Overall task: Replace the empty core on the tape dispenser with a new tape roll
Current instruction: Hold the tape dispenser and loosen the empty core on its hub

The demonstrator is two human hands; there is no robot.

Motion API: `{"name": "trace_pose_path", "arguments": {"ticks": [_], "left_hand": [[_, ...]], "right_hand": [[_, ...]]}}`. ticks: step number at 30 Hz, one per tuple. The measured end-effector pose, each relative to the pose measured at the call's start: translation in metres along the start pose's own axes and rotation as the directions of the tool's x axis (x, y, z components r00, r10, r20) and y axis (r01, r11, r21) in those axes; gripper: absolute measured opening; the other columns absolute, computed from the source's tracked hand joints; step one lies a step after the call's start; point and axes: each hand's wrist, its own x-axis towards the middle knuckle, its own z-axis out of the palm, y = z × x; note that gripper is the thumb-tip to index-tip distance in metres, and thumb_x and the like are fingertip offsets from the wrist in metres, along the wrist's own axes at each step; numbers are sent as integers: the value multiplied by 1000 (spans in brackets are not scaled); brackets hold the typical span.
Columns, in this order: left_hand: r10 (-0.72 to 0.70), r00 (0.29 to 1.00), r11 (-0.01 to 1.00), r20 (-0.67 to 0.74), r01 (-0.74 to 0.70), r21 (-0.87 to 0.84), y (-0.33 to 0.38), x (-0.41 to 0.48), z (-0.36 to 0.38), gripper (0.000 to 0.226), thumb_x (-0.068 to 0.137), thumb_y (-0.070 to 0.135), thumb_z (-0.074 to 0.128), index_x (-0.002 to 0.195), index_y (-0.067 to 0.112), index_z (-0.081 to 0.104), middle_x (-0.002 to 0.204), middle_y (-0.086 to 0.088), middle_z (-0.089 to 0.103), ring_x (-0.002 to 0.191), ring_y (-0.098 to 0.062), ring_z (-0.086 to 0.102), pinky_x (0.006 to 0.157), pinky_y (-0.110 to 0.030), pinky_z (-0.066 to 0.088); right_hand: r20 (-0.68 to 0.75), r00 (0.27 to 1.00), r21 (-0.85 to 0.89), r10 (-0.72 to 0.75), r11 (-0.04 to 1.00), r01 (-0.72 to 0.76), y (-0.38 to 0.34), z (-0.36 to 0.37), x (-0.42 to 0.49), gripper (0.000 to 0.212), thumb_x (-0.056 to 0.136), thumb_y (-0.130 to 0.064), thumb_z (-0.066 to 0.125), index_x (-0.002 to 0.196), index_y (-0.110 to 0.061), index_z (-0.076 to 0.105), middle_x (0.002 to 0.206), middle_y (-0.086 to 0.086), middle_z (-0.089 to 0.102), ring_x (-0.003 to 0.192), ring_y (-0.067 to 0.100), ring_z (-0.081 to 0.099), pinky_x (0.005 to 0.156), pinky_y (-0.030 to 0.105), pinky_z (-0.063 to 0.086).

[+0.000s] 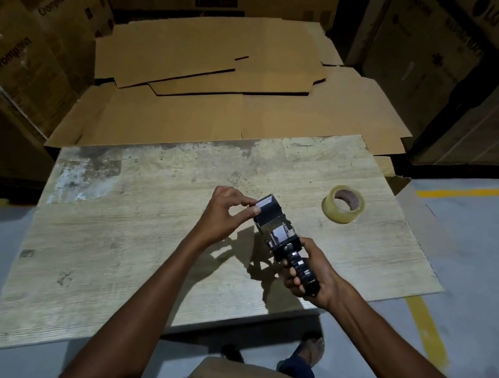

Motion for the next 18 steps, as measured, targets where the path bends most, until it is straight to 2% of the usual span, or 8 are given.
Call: {"name": "trace_pose_path", "arguments": {"ticks": [3, 6, 10, 14, 16, 18], "left_hand": [[3, 1000, 1000, 0, -3, -12, 3, 1, -4, 25, 89, 44, 78, 109, 29, 81, 101, 7, 63, 115, -13, 46, 90, -30, 42], [1, 1000, 1000, 6, -1, -16, 5, -1, -9, 22, 87, 42, 81, 103, 28, 82, 102, 8, 64, 115, -11, 48, 86, -27, 43], [-29, 1000, 999, -12, 29, -33, -3, -8, -13, 15, 87, 37, 83, 96, 25, 81, 101, 10, 69, 110, -10, 55, 79, -26, 42], [-79, 997, 982, -24, 74, -172, -8, -15, -14, 10, 85, 26, 87, 90, 21, 80, 97, 5, 74, 100, -14, 67, 80, -36, 51], [-99, 995, 962, -23, 89, -259, -7, -16, -16, 7, 86, 22, 86, 87, 18, 80, 94, 0, 76, 95, -19, 71, 82, -39, 52], [-107, 993, 938, -45, 86, -334, -4, -14, -19, 6, 91, 18, 81, 86, 17, 80, 91, -4, 77, 92, -21, 72, 84, -44, 53]], "right_hand": [[-22, 999, -73, -26, 997, 24, 1, -1, -4, 54, 87, -64, 50, 70, -13, 60, 57, 0, 50, 38, 13, 43, 33, 18, 32], [-105, 988, -173, -110, 981, 91, 1, 2, -8, 57, 91, -66, 45, 74, -13, 58, 60, 5, 53, 43, 16, 44, 39, 21, 33], [-178, 915, -322, -363, 900, 294, 4, 8, -7, 64, 98, -66, 39, 77, -10, 61, 64, 11, 56, 46, 19, 50, 47, 25, 40], [-216, 776, -520, -592, 743, 422, 6, -2, 9, 76, 89, -79, 46, 68, -8, 64, 60, 8, 59, 51, 22, 51, 57, 36, 41], [-184, 768, -516, -613, 726, 455, 6, -7, 13, 69, 85, -80, 48, 63, -17, 64, 58, 5, 58, 49, 21, 49, 59, 39, 39], [-140, 785, -496, -604, 728, 473, 3, -11, 11, 66, 82, -79, 49, 66, -17, 67, 62, 8, 58, 55, 23, 49, 60, 40, 39]]}}
